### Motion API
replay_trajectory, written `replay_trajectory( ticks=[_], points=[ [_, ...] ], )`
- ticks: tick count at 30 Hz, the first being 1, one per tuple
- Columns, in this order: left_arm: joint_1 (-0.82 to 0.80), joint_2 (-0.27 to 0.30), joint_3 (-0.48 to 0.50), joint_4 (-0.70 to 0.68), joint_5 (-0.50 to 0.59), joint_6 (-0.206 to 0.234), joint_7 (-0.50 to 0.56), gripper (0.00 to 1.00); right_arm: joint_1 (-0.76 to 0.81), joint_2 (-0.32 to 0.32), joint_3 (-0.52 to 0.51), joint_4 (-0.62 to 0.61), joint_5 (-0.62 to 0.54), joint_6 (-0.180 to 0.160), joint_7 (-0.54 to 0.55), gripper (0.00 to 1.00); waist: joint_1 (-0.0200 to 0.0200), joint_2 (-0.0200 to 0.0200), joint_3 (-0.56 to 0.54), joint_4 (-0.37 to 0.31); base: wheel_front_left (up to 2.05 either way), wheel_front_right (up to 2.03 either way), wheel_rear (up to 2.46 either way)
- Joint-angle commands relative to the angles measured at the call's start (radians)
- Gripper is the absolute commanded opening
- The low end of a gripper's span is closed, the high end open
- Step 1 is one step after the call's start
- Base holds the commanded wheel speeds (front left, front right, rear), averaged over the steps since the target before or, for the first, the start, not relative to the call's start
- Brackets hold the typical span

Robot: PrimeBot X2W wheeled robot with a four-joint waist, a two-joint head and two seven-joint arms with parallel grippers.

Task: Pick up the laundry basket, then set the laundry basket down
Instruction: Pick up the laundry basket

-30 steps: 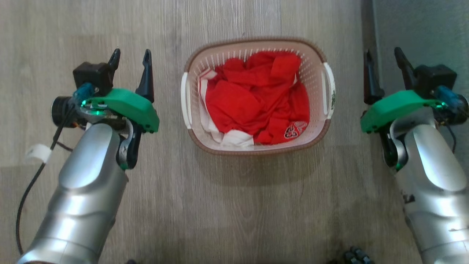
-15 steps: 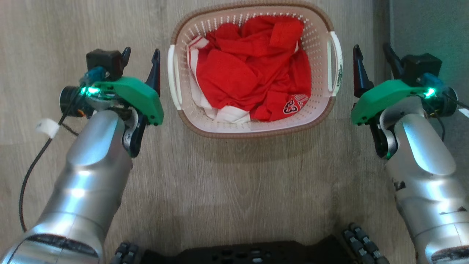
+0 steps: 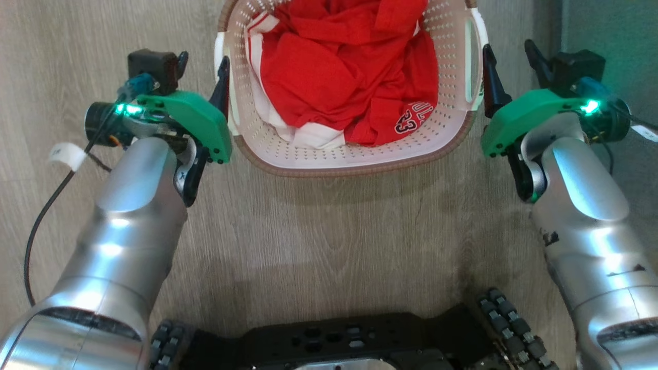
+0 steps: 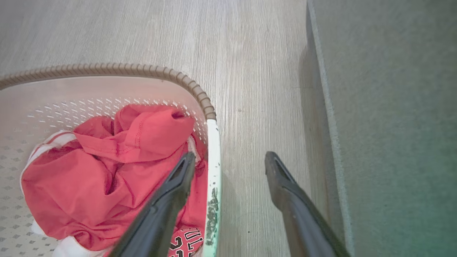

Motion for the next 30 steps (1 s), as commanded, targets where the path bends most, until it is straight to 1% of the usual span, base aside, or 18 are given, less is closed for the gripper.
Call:
replay_trajectory(
  ticks=[1,14,15,16,17,18,21,30],
  points=[
    [-0.005,0.02,0.015,-0.001,0.004,-0.003,-0.006,1.0,0.013,0.018,0.021,-0.008,-0.005,-0.001,-0.01,1.0,0.0,-0.0001,0.014,-0.001,0.0,0.0,0.0],
    [-0.111,0.001,-0.012,0.153,-0.017,-0.019,-0.004,1.0,-0.076,0.026,0.071,0.114,0.02,-0.001,-0.01,1.0,0.0,-0.0001,0.091,-0.008,0.0,0.0,0.0],
    [-0.118,0.0,-0.014,0.161,-0.021,-0.02,-0.003,1.0,-0.082,0.027,0.075,0.122,0.023,-0.001,-0.01,0.9,0.0,-0.0001,0.093,-0.008,0.0,0.0,0.0],
    [-0.129,-0.003,-0.018,0.173,-0.034,-0.022,0.002,1.0,-0.092,0.027,0.092,0.139,0.038,-0.001,-0.01,0.45,0.0,-0.0001,0.097,-0.006,0.0,0.0,0.0],
    [-0.133,-0.004,-0.021,0.177,-0.04,-0.023,0.007,0.47,-0.098,0.027,0.1,0.145,0.045,-0.001,-0.01,0.0,0.0,-0.0001,0.099,-0.006,0.0,0.0,0.0],
    [-0.136,-0.005,-0.023,0.183,-0.047,-0.024,0.015,0.0,-0.102,0.027,0.109,0.152,0.052,-0.001,-0.01,0.0,0.0,-0.0001,0.1,-0.005,0.0,0.0,0.0],
    [-0.147,-0.008,-0.035,0.19,-0.062,-0.024,0.022,0.0,-0.117,0.027,0.13,0.172,0.076,-0.001,-0.01,0.0,0.0,-0.0001,0.104,-0.006,0.0,0.0,0.0],
    [-0.151,-0.012,-0.074,0.198,-0.104,-0.025,0.021,0.0,-0.126,0.027,0.148,0.211,0.094,-0.001,-0.01,0.0,0.0,-0.0001,0.091,0.002,0.0,0.0,0.0]
  ],
)
